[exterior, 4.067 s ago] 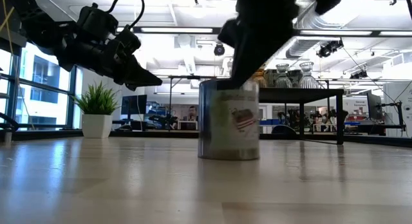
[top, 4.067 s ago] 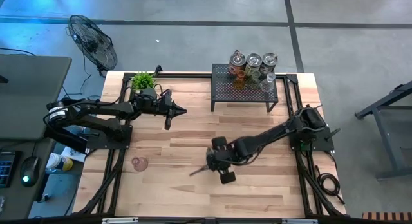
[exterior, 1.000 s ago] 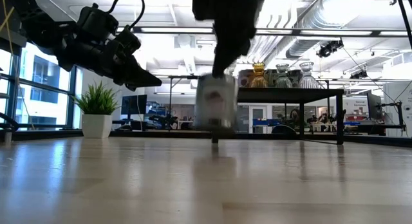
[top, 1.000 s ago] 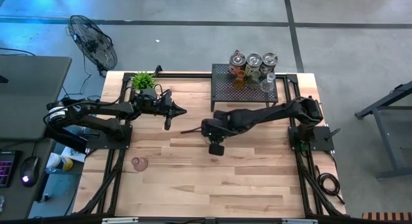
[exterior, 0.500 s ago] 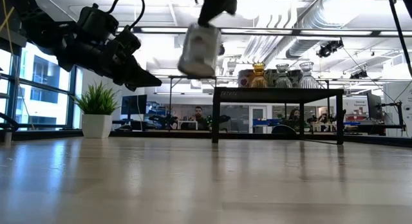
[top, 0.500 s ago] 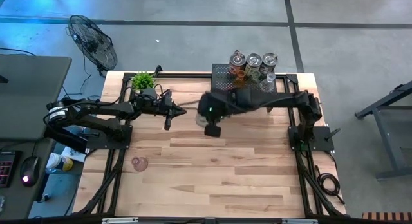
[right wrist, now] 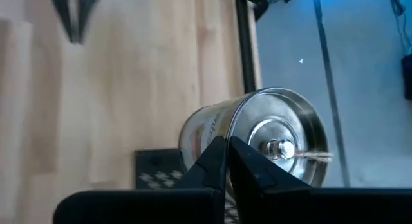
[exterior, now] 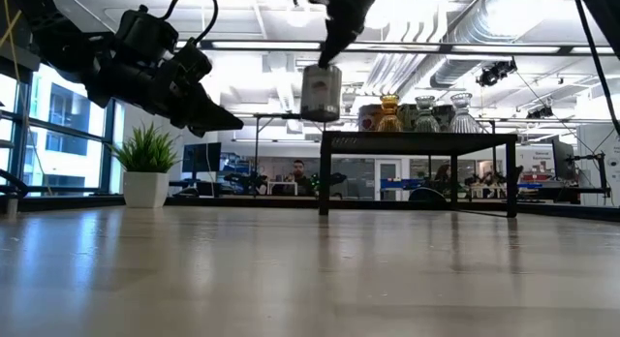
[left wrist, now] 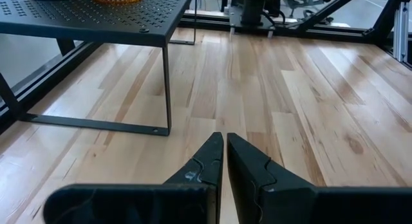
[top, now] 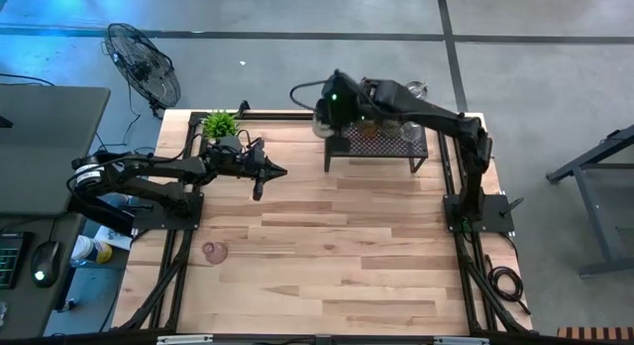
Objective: Pick & Place candle stick holders
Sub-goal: Align the silver scented candle with the other silver scented candles on the shelf
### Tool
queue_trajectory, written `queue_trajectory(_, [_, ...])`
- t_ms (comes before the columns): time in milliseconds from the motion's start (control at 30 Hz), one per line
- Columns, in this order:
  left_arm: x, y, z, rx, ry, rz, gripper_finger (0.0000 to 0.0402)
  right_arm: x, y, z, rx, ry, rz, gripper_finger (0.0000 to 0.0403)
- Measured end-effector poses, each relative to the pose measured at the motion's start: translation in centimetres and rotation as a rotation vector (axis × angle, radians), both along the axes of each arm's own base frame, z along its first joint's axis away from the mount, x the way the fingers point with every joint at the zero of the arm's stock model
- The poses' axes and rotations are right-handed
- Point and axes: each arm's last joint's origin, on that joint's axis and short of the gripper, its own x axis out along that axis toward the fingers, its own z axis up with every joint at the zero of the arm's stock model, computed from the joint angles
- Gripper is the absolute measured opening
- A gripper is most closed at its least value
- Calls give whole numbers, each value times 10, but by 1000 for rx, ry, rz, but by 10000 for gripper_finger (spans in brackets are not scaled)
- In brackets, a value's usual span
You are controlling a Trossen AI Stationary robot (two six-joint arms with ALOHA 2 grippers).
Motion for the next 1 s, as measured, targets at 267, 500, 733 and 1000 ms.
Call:
queue_trajectory(267, [0,0,0,0,-1,0,19,-17,-45,1,-74,32,54,5])
queue_trajectory(500, [0,0,0,0,-1,0,19,-25,-65,0,-83,22,78,5])
queue_trajectory(733, [0,0,0,0,-2,-1,19,-19,-78,-17,-50,55,67,4])
queue_trajectory(1000, [0,0,0,0,-2,-1,19,-20,-80,-19,-53,72,54,3])
